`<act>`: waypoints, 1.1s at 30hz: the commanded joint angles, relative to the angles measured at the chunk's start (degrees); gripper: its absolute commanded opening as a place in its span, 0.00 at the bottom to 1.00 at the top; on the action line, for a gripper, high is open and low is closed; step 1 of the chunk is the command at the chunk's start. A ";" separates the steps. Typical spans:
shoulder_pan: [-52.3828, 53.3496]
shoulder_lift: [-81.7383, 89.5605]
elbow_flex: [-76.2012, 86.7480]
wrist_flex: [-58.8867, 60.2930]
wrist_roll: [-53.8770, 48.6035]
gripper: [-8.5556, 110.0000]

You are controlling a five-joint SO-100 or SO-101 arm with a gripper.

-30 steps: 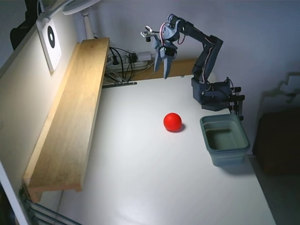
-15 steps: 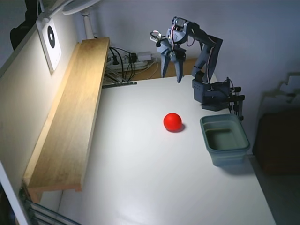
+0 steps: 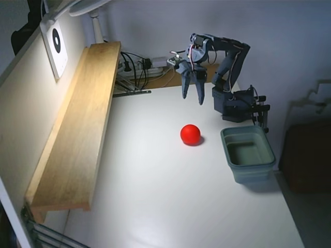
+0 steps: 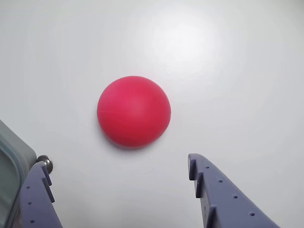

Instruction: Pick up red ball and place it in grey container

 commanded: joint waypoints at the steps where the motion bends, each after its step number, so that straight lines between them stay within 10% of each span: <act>1: -0.41 3.52 4.79 -3.40 0.18 0.39; 33: -0.41 0.38 27.62 -29.38 0.18 0.39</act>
